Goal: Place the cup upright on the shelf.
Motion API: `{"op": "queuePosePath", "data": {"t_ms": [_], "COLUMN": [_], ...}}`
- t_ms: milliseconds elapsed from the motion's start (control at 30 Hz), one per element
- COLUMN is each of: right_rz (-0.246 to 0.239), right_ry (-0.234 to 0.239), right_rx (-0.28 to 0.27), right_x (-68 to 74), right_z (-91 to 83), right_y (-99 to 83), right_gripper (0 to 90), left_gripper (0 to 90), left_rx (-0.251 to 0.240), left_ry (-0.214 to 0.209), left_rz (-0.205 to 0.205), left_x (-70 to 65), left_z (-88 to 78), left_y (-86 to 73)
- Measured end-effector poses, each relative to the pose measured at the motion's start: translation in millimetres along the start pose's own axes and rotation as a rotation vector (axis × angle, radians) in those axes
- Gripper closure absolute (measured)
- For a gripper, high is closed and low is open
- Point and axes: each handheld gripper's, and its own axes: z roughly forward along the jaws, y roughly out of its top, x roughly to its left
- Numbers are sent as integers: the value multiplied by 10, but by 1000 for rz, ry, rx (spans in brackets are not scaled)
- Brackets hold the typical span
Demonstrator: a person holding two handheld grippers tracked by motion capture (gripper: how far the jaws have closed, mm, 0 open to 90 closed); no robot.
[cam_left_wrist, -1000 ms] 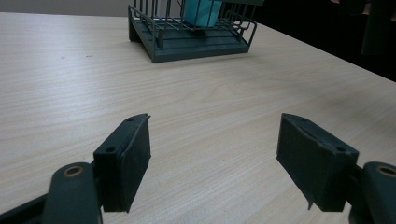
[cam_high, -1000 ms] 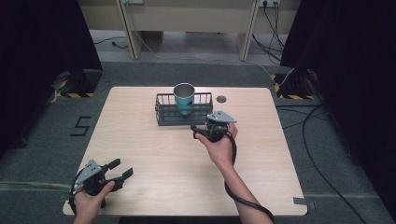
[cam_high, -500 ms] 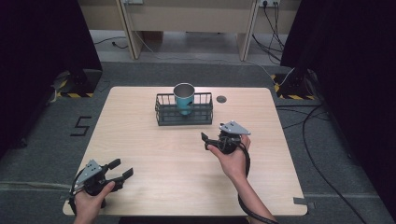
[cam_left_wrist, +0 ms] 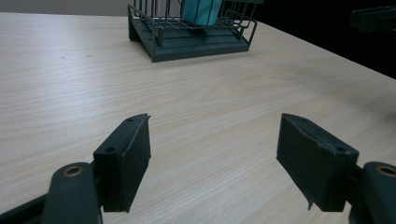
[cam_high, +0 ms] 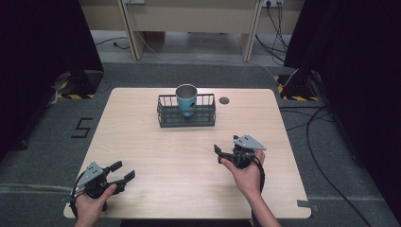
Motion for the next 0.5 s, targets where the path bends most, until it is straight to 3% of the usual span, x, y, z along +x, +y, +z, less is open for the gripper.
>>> {"op": "queuePosePath", "data": {"t_ms": [500], "right_rz": [23], "right_ry": [-53], "right_rx": [-25], "right_x": [-142], "right_z": [-417], "right_y": [-429], "right_gripper": [156], "left_gripper": [256], "left_rx": [6], "left_ry": [4], "left_rz": [4], "left_x": [-5], "left_z": [7], "left_y": [-5]}}
